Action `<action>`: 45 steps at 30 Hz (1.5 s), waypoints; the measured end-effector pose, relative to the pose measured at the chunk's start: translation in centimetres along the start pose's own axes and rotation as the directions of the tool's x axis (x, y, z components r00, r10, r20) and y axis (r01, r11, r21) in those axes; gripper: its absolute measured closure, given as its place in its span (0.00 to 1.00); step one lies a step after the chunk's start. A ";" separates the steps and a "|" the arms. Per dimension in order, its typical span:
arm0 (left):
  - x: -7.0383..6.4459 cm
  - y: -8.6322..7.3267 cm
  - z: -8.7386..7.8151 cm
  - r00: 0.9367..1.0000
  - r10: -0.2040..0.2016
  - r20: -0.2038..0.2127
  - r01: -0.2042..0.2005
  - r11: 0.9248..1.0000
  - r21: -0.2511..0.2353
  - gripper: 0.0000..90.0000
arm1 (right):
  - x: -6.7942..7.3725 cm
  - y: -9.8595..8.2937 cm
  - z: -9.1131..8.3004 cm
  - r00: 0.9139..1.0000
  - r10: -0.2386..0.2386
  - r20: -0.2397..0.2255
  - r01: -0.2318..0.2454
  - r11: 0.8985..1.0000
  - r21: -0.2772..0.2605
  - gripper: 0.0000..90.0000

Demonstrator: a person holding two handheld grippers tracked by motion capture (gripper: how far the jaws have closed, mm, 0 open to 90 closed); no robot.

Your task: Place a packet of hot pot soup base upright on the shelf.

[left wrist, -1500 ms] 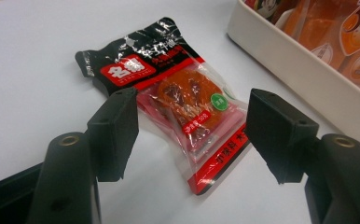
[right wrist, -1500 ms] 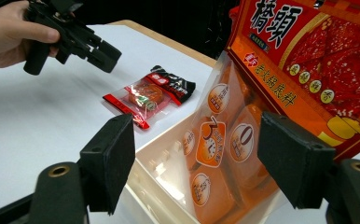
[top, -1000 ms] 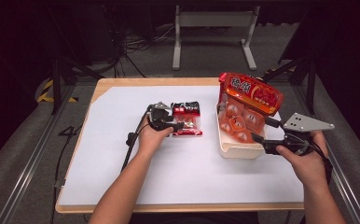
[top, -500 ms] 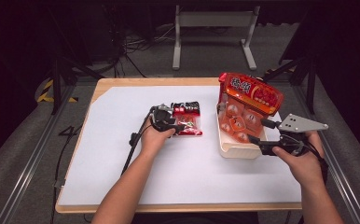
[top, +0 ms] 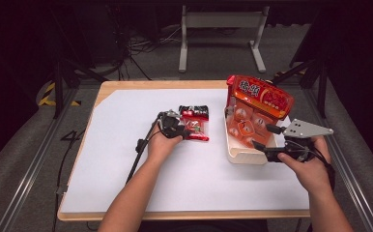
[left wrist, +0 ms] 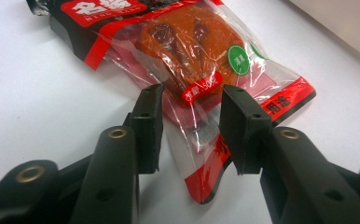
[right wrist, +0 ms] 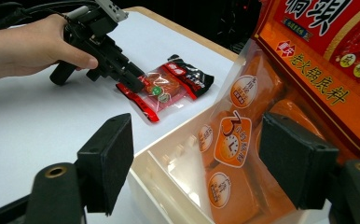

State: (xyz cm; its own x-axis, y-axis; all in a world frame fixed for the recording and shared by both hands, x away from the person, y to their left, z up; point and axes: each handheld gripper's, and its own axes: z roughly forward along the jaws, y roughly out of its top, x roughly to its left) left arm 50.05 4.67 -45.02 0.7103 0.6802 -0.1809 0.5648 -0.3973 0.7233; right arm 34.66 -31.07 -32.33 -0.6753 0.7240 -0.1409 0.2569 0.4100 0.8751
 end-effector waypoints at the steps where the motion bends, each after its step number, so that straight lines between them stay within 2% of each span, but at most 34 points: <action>1: 0.0 0.0 0.0 1.000 0.000 -0.001 0.000 1.000 0.004 0.73 | 0.1 0.0 0.1 1.000 -0.003 -0.001 0.003 1.000 0.002 0.30; 4: 0.0 0.0 0.0 1.000 -0.016 0.008 0.016 1.000 0.004 0.88 | 0.2 0.0 0.3 1.000 -0.005 -0.007 0.005 1.000 0.005 0.30; 6: 0.0 0.0 0.0 1.000 -0.012 0.008 0.012 1.000 0.004 0.92 | 0.3 0.0 0.3 1.000 -0.008 -0.008 0.008 1.000 0.007 0.30; 15: -0.3 -0.1 -0.4 1.000 0.011 -0.005 -0.011 1.000 -0.024 0.99 | 0.4 -0.2 0.9 1.000 -0.013 -0.014 0.013 1.000 0.020 0.30; 16: -0.4 -0.1 -0.7 1.000 0.021 -0.015 -0.021 0.999 -0.043 1.00 | 0.4 -0.2 1.0 1.000 -0.010 -0.016 0.010 1.000 0.021 0.30; 21: -0.6 -0.2 -1.5 1.000 0.025 -0.019 -0.026 0.997 -0.077 1.00 | 0.5 -0.2 1.2 1.000 -0.010 -0.020 0.010 1.000 0.021 0.30; 25: -1.1 -0.3 -2.6 0.998 0.052 -0.020 -0.054 0.993 -0.105 1.00 | 0.6 -0.2 1.5 1.000 -0.002 -0.026 0.003 1.000 0.025 0.31; 26: -1.3 -0.2 -3.0 0.998 0.054 -0.018 -0.056 0.991 -0.125 1.00 | 0.6 -0.2 1.6 1.000 0.001 -0.028 0.000 1.000 0.026 0.31; 31: -1.9 0.0 -4.3 0.996 0.083 -0.010 -0.084 0.983 -0.165 1.00 | 0.8 -0.2 1.9 0.999 0.020 -0.039 -0.019 1.000 0.023 0.32; 34: -2.7 0.1 -5.6 0.993 0.115 -0.002 -0.113 0.972 -0.205 1.00 | 0.9 -0.1 2.1 0.997 0.050 -0.051 -0.049 0.999 0.006 0.32; 39: -4.2 0.1 -7.6 0.989 0.148 0.021 -0.138 0.956 -0.258 1.00 | 1.2 0.2 2.5 0.993 0.087 -0.077 -0.089 0.996 -0.017 0.30; 40: -4.6 0.0 -8.0 0.987 0.160 0.025 -0.147 0.950 -0.274 1.00 | 1.3 0.2 2.6 0.992 0.096 -0.084 -0.098 0.995 -0.021 0.30; 45: -6.1 -0.3 -9.9 0.979 0.197 0.055 -0.169 0.932 -0.320 1.00 | 1.8 0.7 3.6 0.982 0.145 -0.122 -0.150 0.988 -0.026 0.27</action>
State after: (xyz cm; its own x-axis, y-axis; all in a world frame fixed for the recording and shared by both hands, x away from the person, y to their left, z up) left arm 41.33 6.73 -37.56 0.8296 0.5538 -0.0715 0.2718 -0.2886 0.9181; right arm 36.08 -27.51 -33.65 -0.7098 0.7030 0.0452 0.3373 0.2828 0.8979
